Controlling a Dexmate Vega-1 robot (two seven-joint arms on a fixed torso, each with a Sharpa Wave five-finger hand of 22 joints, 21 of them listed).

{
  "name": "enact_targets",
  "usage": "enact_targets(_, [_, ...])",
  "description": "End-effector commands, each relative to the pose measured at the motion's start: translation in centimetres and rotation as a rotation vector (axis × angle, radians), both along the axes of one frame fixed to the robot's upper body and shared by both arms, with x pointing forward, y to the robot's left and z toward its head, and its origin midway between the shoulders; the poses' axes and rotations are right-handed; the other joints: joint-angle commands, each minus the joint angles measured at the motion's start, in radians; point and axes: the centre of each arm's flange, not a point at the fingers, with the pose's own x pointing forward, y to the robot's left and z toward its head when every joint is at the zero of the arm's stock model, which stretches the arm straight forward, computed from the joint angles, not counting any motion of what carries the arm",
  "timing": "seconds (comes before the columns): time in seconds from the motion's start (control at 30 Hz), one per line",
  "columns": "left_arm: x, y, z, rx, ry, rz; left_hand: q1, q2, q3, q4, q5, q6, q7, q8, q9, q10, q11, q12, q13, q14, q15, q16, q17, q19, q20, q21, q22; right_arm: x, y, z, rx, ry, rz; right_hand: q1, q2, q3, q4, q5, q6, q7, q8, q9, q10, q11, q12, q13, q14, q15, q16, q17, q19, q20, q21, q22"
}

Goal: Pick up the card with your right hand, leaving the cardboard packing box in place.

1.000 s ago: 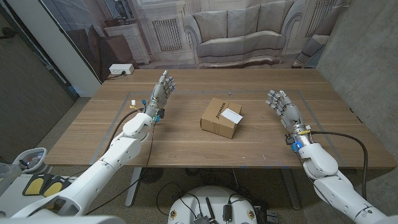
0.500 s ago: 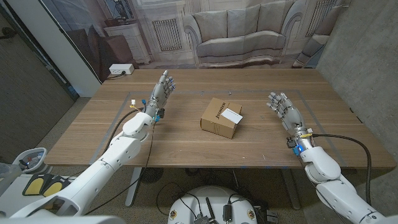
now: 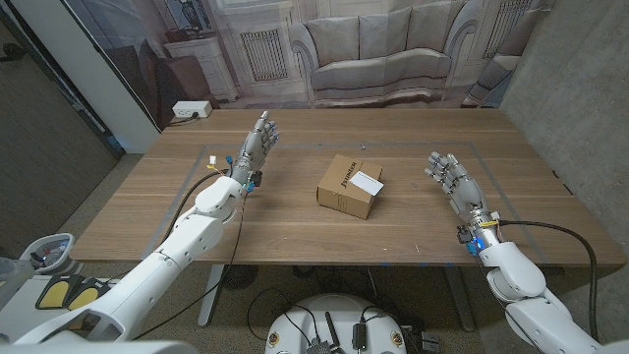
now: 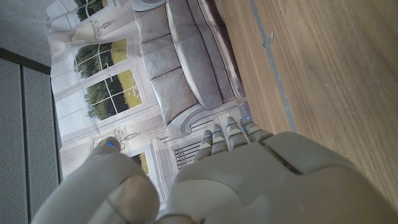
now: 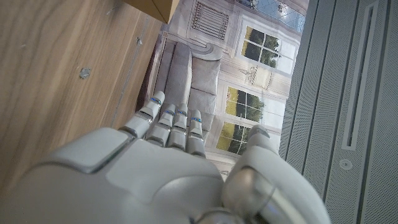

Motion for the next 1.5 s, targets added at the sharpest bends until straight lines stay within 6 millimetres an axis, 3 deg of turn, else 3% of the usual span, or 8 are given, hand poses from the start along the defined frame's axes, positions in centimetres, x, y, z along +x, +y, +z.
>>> enact_targets(0.03, [-0.5, -0.5, 0.0, 0.012, 0.004, 0.001, 0.006, 0.003, -0.006, -0.001, 0.009, 0.006, 0.002, -0.003, 0.002, 0.006, -0.004, -0.002, 0.003, 0.005, -0.002, 0.002, 0.006, 0.002, -0.006, 0.005, 0.002, -1.1, -0.1, -0.9, -0.014, -0.009, -0.026, 0.007, 0.000, 0.003, -0.007, 0.002, 0.006, -0.001, 0.004, 0.004, 0.006, -0.001, 0.006, 0.003, 0.008, 0.000, -0.001, 0.003, 0.011, -0.035, 0.007, 0.004])
enact_targets(0.8, [-0.7, -0.9, -0.1, 0.012, -0.006, -0.002, 0.007, 0.006, -0.011, -0.001, 0.009, 0.007, 0.003, -0.004, 0.002, 0.009, -0.001, -0.002, 0.003, 0.006, -0.003, 0.002, 0.006, 0.002, -0.006, 0.005, 0.002, -1.3, 0.4, -1.6, -0.054, -0.050, -0.074, 0.016, -0.001, 0.004, -0.015, 0.004, 0.018, -0.007, 0.005, 0.004, 0.017, -0.010, 0.008, 0.004, 0.020, -0.003, -0.001, 0.002, 0.020, -0.034, 0.007, 0.004])
enact_targets(1.5, [-1.0, -1.0, 0.2, 0.008, -0.018, -0.003, 0.008, 0.007, -0.015, -0.001, 0.009, 0.011, 0.003, -0.004, 0.002, 0.012, -0.003, -0.002, 0.003, 0.009, -0.003, 0.003, 0.006, 0.003, -0.006, 0.005, 0.002, -2.0, 0.8, -0.3, -0.191, -0.130, -0.241, 0.035, 0.001, 0.010, -0.030, 0.009, 0.031, -0.021, 0.006, 0.005, 0.035, -0.021, 0.011, 0.004, 0.039, -0.013, 0.000, 0.002, 0.035, -0.035, 0.008, 0.004])
